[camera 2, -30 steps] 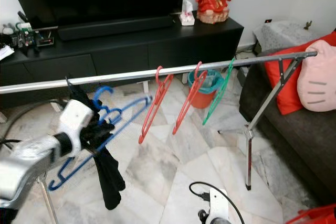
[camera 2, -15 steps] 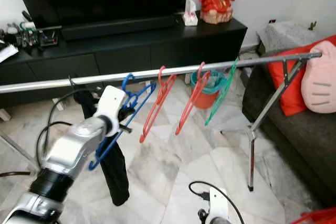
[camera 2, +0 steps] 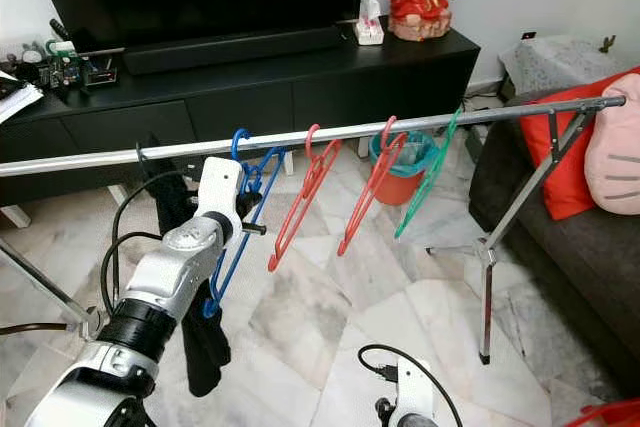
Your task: Hang hanger
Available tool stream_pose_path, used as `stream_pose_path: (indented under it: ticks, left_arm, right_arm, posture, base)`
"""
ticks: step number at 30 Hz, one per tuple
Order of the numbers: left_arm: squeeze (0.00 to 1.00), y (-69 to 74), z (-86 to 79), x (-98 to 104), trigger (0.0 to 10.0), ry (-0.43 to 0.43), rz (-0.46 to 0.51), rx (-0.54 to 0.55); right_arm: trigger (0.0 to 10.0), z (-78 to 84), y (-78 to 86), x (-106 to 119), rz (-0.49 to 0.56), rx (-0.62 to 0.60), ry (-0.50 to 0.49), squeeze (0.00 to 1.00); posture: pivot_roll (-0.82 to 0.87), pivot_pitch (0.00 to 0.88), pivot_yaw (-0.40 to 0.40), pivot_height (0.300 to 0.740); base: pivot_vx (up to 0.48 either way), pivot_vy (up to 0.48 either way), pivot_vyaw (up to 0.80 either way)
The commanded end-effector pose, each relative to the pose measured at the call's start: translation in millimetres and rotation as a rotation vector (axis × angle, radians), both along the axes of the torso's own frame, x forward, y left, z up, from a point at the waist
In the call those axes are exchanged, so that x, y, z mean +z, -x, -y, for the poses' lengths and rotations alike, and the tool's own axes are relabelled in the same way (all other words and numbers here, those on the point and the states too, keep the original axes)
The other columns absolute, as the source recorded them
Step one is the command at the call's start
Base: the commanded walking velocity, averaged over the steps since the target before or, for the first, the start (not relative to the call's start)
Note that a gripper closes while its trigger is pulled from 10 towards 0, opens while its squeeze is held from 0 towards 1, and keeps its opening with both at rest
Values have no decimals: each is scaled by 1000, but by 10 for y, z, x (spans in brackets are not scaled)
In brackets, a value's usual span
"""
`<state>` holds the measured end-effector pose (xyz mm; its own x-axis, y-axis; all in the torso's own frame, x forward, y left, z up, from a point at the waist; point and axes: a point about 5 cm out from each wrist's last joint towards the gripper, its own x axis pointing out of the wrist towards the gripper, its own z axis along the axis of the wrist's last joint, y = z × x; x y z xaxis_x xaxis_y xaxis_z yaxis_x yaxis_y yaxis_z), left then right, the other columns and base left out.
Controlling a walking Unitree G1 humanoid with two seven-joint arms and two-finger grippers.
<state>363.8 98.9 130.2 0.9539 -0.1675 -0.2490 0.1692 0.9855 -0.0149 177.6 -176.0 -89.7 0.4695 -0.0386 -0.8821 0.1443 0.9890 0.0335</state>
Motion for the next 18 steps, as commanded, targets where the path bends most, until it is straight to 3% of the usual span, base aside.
stream_pose_path:
  ticks: [1, 8, 18]
  left_arm:
    - [0, -60, -15, 47, 10000, 11, 20, 20]
    - [0, -233, -50, 139, 10000, -7, 37, 20]
    - [0, -312, -107, 94, 10000, -49, -22, 46]
  right_arm:
    - [10000, 13, -4, 3, 4, -8, 5, 0]
    - [10000, 8, 19, -8, 3, -12, 6, 0]
    - [10000, -10, 69, -30, -3, -20, 4, 0]
  posture:
    - [15, 0, 6, 740]
    - [-17, 0, 28, 740]
    - [-45, 0, 51, 740]
  base:
    - [0, 0, 0]
    - [0, 0, 0]
    - [0, 0, 0]
